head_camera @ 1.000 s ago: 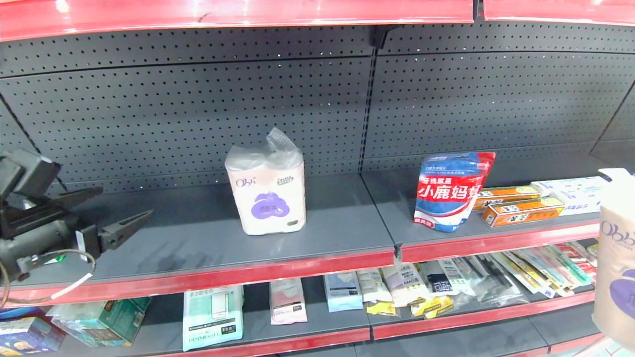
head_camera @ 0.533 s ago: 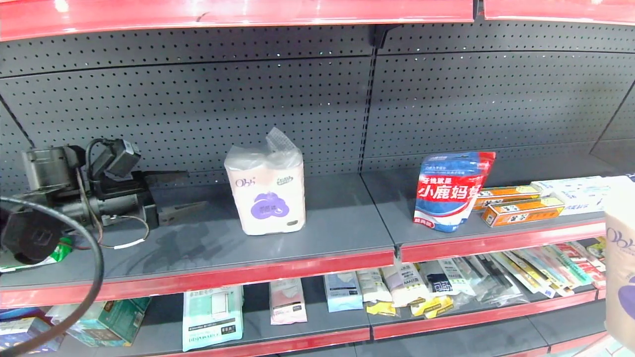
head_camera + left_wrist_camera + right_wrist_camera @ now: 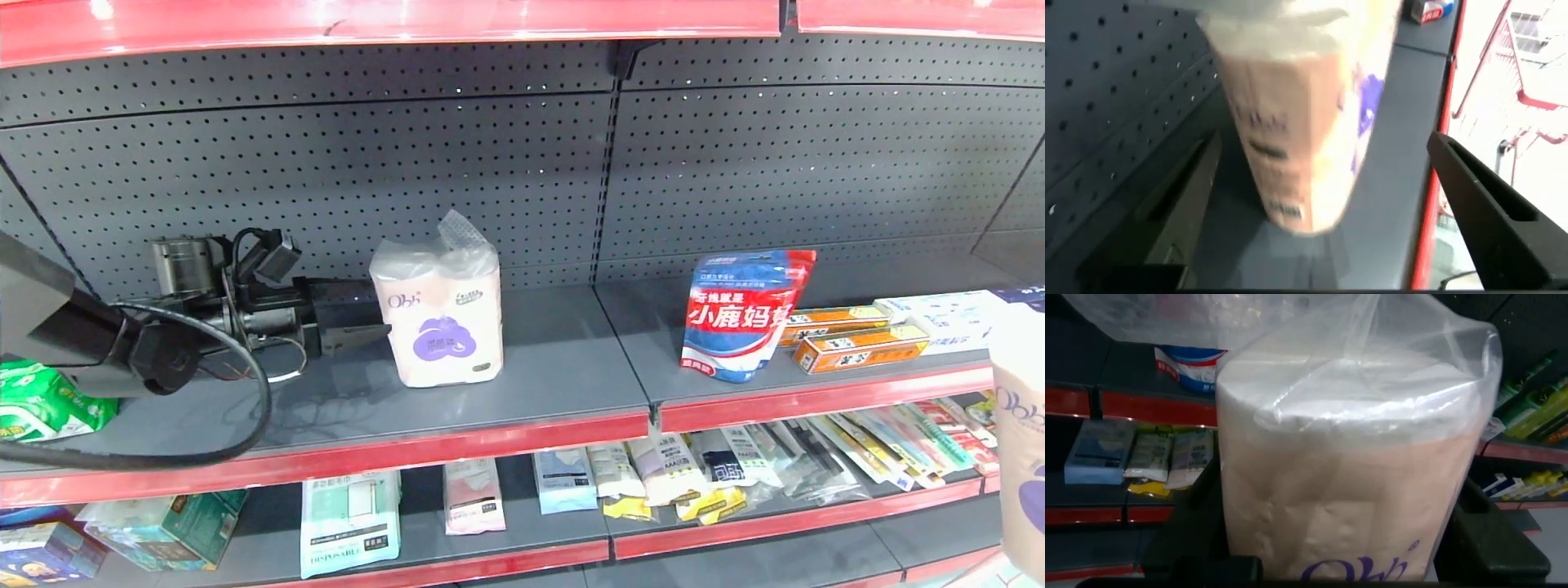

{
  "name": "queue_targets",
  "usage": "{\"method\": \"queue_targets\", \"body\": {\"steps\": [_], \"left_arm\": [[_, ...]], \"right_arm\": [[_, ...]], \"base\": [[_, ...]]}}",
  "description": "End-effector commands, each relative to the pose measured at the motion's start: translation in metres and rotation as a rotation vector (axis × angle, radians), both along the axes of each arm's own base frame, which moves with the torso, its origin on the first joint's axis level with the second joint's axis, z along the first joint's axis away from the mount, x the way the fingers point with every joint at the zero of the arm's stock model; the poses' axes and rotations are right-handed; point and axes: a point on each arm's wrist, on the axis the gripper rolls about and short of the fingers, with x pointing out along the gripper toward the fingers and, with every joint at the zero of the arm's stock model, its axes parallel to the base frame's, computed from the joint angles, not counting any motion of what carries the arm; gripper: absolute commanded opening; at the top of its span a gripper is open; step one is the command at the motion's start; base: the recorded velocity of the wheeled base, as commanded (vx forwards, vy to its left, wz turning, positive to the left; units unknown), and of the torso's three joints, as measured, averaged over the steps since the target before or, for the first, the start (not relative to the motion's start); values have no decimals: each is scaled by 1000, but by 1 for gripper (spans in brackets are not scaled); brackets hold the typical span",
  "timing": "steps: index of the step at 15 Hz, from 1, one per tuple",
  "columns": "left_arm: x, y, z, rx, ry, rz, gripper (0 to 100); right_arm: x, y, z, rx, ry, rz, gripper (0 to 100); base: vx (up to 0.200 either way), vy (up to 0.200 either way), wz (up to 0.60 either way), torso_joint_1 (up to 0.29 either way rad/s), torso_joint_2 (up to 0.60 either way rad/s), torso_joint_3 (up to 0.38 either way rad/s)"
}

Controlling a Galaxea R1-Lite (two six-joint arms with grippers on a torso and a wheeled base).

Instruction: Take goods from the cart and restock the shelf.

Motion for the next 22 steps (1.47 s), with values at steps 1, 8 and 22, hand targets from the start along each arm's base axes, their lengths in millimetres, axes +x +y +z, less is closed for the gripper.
{"method": "queue_targets", "body": {"steps": [1, 8, 22], "left_arm": [[14, -8, -6, -9, 8, -19, 100], [46, -30, -27, -11, -16, -77, 100], [61, -70, -27, -25, -9, -93, 100]], "right_arm": [[1, 0, -1, -1, 5, 0, 0], [1, 0, -5, -8, 19, -2, 0], [0, 0, -5, -19, 19, -6, 0]], "base": [[0, 0, 0, 0, 0, 0], [0, 0, 0, 0, 0, 0], [0, 0, 0, 0, 0, 0]]}}
